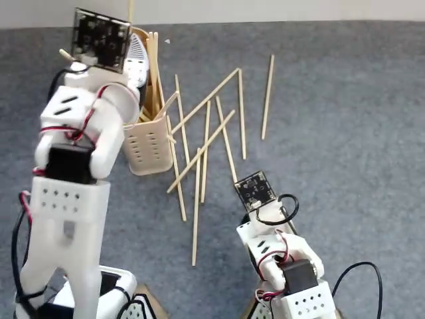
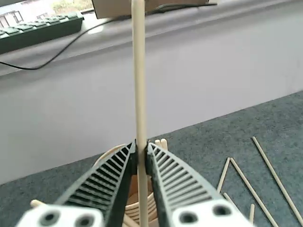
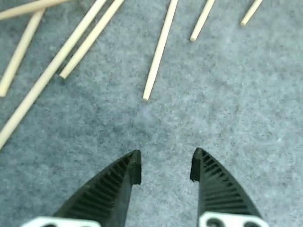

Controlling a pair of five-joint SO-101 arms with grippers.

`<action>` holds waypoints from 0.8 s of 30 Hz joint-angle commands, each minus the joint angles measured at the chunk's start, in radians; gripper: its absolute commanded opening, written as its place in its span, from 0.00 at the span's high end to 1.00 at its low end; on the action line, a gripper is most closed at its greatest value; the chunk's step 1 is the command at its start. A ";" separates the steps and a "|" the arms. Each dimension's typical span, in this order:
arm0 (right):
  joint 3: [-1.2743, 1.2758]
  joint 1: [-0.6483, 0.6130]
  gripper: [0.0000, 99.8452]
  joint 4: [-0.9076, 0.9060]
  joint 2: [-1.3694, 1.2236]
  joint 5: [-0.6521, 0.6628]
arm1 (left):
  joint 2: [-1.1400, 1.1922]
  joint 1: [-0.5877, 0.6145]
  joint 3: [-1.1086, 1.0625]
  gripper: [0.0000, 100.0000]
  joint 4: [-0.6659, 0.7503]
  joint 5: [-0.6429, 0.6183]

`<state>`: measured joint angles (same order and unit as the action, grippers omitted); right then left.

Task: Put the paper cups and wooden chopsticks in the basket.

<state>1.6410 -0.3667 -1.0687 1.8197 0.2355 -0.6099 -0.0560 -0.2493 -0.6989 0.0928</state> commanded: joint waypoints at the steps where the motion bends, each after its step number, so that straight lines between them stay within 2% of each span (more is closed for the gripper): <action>1: 0.025 0.008 0.82 0.016 0.013 0.011 | 0.002 -0.015 -0.036 1.00 0.080 -0.008; 11: 0.025 0.008 0.82 0.016 0.013 0.011 | -0.002 -0.008 -0.234 0.99 0.180 -0.002; 17: 0.025 0.008 0.82 0.016 0.013 0.011 | -0.012 0.019 -0.200 0.86 0.173 -0.005; 20: 0.025 0.008 0.82 0.016 0.013 0.011 | -0.062 0.082 -0.128 0.86 0.133 -0.006; 24: 0.025 0.008 0.82 0.016 0.013 0.011 | -0.171 0.139 0.002 0.86 -0.005 -0.005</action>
<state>1.6410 -0.3667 -1.0687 1.8197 0.2355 -0.6928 0.0499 -0.3629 -0.6237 0.0944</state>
